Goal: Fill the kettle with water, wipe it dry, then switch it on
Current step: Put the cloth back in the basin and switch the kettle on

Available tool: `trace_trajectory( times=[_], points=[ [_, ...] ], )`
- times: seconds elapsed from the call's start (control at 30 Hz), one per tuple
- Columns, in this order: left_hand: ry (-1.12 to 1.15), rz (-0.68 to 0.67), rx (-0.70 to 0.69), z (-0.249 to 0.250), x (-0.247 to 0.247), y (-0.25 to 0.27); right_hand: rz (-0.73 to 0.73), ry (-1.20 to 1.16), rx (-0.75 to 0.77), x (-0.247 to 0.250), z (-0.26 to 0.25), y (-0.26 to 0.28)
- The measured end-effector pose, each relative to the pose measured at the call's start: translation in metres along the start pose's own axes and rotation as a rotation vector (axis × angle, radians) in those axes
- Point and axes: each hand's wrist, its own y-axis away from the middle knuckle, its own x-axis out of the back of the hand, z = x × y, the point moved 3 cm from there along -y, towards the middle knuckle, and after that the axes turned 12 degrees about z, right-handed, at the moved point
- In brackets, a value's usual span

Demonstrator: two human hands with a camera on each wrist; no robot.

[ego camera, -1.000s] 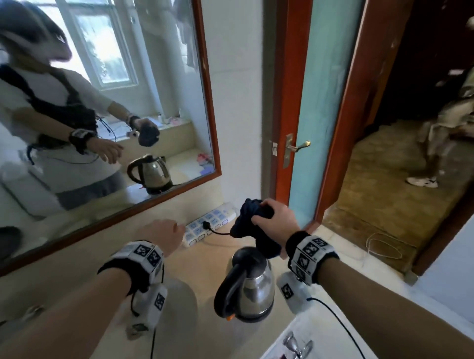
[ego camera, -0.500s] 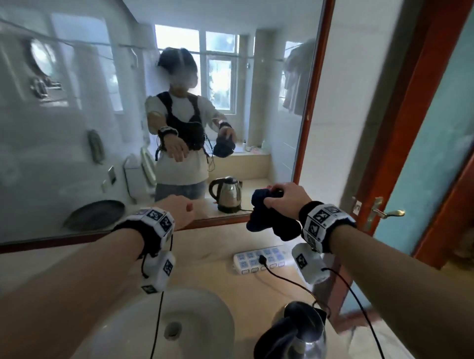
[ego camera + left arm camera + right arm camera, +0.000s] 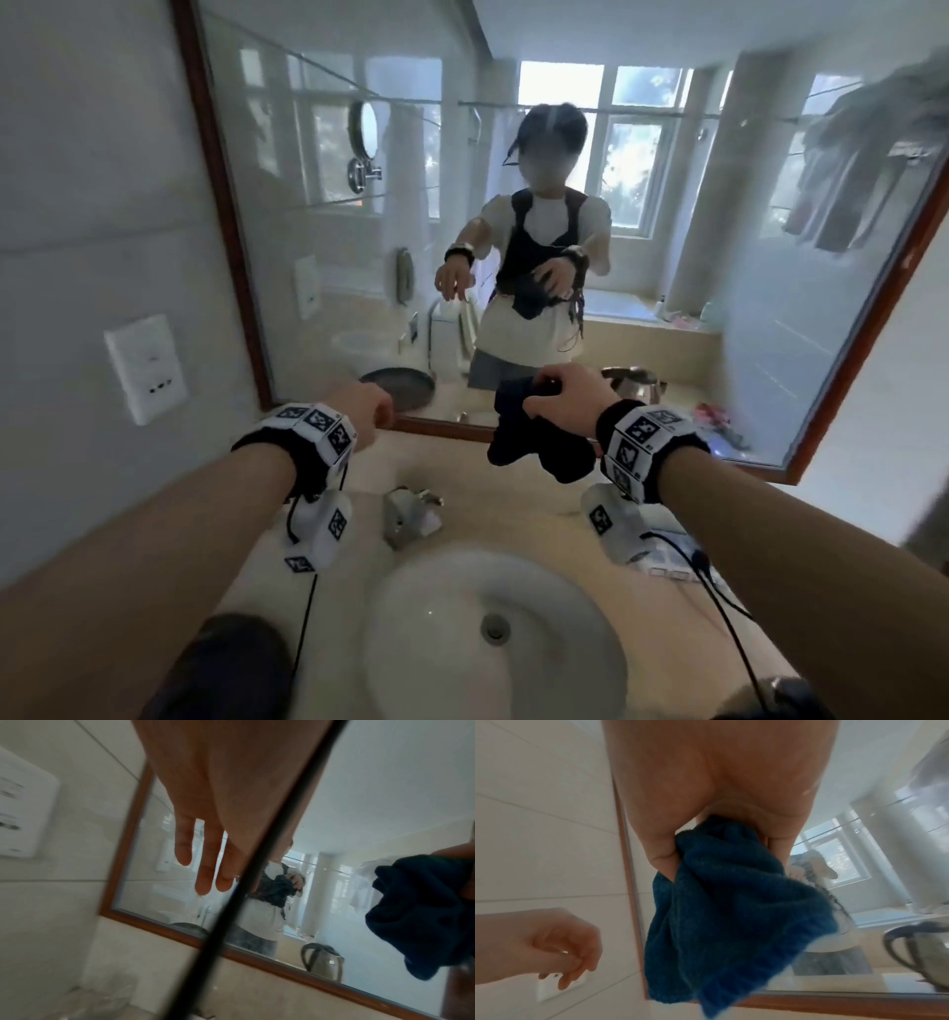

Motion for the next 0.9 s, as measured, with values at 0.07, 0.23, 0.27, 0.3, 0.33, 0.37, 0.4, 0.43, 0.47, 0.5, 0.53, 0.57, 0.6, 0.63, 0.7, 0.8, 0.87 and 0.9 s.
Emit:
trace_trajectory(
  times=[0.07,0.23,0.27,0.3,0.33,0.37,0.4,0.43,0.47,0.5,0.53,0.57,0.6,0.63,0.7,0.8,0.87,0.9],
  points=[
    [-0.025,-0.011,0.073,-0.038,0.001,0.016,-0.053,-0.032,0.047,-0.030,-0.032,-0.001],
    [-0.019,-0.007,0.272,-0.131,-0.005,0.061,-0.197,-0.061,0.192,-0.108,-0.107,0.004],
    [-0.016,-0.005,0.297,-0.147,-0.007,0.071,-0.221,-0.062,0.216,-0.123,-0.120,0.007],
    [-0.013,-0.010,0.320,-0.162,-0.011,0.081,-0.249,-0.063,0.238,-0.139,-0.133,0.010],
    [-0.011,-0.020,0.340,-0.176,-0.016,0.092,-0.278,-0.065,0.263,-0.155,-0.145,0.013],
    [-0.012,-0.032,0.358,-0.189,-0.020,0.102,-0.307,-0.060,0.283,-0.171,-0.156,0.016],
    [-0.011,-0.044,0.375,-0.201,-0.024,0.112,-0.339,-0.059,0.301,-0.185,-0.168,0.021],
    [-0.009,-0.055,0.392,-0.213,-0.029,0.122,-0.370,-0.052,0.311,-0.199,-0.178,0.026],
    [-0.004,-0.060,0.406,-0.222,-0.033,0.130,-0.402,-0.050,0.319,-0.214,-0.186,0.030],
    [-0.001,-0.069,0.421,-0.231,-0.039,0.138,-0.435,-0.045,0.331,-0.226,-0.195,0.036],
    [0.004,-0.072,0.433,-0.240,-0.045,0.146,-0.466,-0.054,0.346,-0.240,-0.203,0.042],
    [0.009,-0.080,0.449,-0.248,-0.052,0.154,-0.491,-0.064,0.355,-0.255,-0.209,0.048],
    [0.020,-0.089,0.468,-0.254,-0.060,0.161,-0.509,-0.070,0.365,-0.268,-0.214,0.054],
    [0.037,-0.105,0.488,-0.259,-0.069,0.169,-0.534,-0.057,0.366,-0.281,-0.217,0.061],
    [0.079,-0.161,0.508,-0.267,-0.093,0.183,-0.611,-0.037,0.375,-0.314,-0.220,0.077],
    [0.154,-0.258,0.527,-0.273,-0.135,0.210,-0.694,-0.025,0.376,-0.361,-0.213,0.103],
    [0.202,-0.296,0.545,-0.279,-0.163,0.228,-0.743,-0.013,0.365,-0.395,-0.206,0.121],
    [0.218,-0.301,0.560,-0.282,-0.176,0.237,-0.768,-0.006,0.361,-0.411,-0.201,0.129]
  ],
)
